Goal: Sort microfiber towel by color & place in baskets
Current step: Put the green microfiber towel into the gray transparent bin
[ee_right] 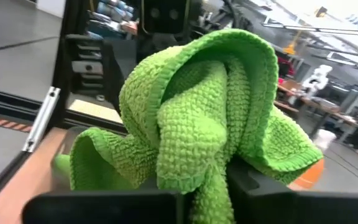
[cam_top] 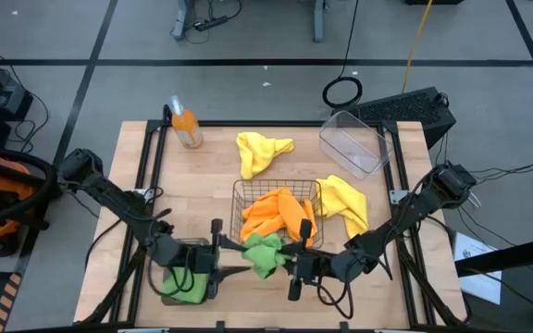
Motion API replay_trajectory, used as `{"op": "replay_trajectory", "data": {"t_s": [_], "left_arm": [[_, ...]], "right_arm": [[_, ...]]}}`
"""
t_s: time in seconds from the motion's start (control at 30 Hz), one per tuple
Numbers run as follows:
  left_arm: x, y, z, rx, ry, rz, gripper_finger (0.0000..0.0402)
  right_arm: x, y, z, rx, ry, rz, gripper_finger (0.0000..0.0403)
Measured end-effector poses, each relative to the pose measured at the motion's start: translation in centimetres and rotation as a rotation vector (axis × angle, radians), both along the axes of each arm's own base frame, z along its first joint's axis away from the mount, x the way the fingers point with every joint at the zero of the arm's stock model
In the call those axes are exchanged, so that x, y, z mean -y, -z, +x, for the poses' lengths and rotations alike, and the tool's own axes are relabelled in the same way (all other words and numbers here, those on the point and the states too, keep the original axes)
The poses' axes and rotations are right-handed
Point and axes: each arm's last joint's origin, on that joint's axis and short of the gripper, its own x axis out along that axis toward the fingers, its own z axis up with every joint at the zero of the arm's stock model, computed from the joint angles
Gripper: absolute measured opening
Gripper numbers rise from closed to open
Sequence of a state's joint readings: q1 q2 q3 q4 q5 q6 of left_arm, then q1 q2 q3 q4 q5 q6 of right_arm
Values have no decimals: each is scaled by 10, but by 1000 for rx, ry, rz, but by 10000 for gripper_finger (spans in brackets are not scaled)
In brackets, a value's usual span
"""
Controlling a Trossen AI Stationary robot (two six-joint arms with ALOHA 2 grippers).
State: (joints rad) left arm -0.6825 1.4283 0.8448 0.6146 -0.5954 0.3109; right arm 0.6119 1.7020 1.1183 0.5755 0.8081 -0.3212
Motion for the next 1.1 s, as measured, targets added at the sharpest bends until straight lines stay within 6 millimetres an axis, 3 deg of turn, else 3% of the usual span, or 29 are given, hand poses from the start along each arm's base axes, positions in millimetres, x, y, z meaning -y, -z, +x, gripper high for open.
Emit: {"op": "replay_trajectory", "data": {"t_s": [0.23,0.47,0.83,0.97,1.1], "left_arm": [[14,-7,-11,89,15,83,272],[20,0,-4,145,-9,199,285],[2,13,22,172,-200,210,293],[-3,15,28,166,-196,128,320],[-5,19,31,143,-137,152,343]], "right_arm": [[-1,-3,-2,28,53,17,20],[1,-9,-1,89,54,72,25],[3,-10,0,102,40,94,26],[3,-11,0,107,38,97,26],[3,-11,1,111,33,99,27]]}}
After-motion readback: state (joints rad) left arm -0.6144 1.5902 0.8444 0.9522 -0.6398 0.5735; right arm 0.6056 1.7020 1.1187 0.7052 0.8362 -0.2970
